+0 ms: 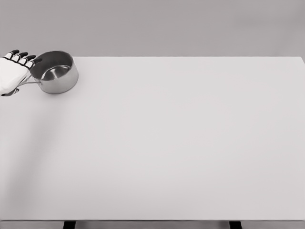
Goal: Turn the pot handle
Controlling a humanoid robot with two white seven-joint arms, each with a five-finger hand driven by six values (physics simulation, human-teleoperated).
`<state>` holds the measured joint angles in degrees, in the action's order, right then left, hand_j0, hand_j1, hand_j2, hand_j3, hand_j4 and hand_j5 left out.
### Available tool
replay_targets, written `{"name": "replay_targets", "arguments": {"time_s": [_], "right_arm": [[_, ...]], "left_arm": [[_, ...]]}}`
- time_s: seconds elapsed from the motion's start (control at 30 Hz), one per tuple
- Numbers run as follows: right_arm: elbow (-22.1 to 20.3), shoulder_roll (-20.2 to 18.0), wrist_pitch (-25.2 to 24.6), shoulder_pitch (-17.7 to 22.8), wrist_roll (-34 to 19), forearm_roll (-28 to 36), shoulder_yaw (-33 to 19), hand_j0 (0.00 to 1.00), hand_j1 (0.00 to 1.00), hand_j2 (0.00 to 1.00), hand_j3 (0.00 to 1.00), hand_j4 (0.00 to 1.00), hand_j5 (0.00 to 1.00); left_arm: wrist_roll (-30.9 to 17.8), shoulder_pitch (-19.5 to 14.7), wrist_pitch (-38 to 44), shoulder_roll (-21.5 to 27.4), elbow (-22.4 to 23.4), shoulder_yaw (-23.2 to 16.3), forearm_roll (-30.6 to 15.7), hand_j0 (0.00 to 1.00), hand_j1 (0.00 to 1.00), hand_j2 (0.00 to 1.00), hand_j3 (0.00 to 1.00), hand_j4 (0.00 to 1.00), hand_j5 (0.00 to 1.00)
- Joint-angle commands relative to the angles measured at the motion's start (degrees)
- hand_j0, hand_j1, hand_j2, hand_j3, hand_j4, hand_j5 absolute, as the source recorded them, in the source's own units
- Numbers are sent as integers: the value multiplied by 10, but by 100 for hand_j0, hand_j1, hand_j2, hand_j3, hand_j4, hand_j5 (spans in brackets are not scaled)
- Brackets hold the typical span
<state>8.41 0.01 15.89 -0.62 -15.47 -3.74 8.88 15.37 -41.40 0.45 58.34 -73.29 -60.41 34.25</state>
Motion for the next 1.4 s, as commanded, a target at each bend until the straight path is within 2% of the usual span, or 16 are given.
{"name": "replay_targets", "arguments": {"time_s": [0.0, 1.37], "right_arm": [[0, 0, 0, 0, 0, 0, 0, 100, 100, 100, 100, 100, 100], [0, 0, 0, 0, 0, 0, 0, 100, 100, 100, 100, 100, 100]], "left_arm": [[0, 0, 0, -1, 1, 1, 5, 100, 100, 100, 100, 100, 100], [-3, -4, 0, -5, 33, 11, 11, 100, 100, 100, 100, 100, 100]]}}
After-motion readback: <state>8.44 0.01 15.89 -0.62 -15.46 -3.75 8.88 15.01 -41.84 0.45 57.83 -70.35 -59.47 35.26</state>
